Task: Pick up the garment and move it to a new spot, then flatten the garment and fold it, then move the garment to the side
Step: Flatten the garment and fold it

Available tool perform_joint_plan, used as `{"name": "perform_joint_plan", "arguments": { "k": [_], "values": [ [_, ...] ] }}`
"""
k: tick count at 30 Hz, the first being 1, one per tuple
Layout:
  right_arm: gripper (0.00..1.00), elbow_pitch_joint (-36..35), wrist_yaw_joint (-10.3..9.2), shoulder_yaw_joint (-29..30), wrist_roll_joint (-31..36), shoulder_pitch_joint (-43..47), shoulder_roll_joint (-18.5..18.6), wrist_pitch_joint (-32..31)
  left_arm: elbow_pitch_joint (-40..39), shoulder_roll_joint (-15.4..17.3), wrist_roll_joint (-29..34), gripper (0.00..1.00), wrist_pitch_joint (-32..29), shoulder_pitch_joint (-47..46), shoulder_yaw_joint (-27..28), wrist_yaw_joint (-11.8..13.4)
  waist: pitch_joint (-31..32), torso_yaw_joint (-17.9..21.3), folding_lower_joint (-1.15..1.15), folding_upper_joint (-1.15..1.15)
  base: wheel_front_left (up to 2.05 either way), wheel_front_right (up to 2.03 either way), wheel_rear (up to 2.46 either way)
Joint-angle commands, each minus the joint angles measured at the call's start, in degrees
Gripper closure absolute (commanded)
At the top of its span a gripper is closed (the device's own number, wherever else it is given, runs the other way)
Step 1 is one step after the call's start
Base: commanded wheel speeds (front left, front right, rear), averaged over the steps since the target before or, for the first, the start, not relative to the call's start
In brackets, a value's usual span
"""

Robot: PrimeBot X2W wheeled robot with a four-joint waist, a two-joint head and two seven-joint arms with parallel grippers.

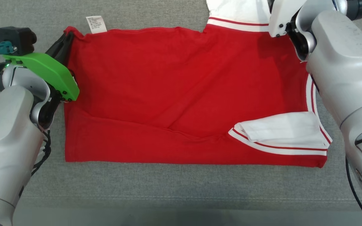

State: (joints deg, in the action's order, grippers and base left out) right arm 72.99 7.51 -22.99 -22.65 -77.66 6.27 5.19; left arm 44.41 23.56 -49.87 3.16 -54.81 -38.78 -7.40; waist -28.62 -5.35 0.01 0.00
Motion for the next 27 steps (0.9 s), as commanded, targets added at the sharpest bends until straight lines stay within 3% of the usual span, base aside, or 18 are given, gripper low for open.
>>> {"name": "perform_joint_plan", "arguments": {
  "k": [1, 11, 27],
  "values": [
    [0.00, 0.4, -0.05, 0.4, 0.7, -0.7, 0.5, -0.1, -0.4, -0.4, -0.2, 1.00, 0.6, -0.9, -0.4, -0.1, -1.4, -2.2, -0.01, 0.00, 0.00, 0.00, 0.00],
    [0.00, 1.0, -0.05, 5.4, 5.9, -1.5, 4.2, -2.6, -2.7, -1.1, -1.1, 1.00, 2.4, -1.8, -4.0, -0.1, -3.4, -5.7, -0.01, 0.00, 0.00, 0.00, 0.00],
    [0.00, 1.0, -0.05, 15.8, 17.2, -2.5, 5.5, -4.1, -4.8, -1.8, -2.0, 1.00, 4.6, -2.4, -7.3, -0.1, -5.5, -8.7, -0.01, 0.00, 0.00, 0.00, 0.00]
  ]
}}
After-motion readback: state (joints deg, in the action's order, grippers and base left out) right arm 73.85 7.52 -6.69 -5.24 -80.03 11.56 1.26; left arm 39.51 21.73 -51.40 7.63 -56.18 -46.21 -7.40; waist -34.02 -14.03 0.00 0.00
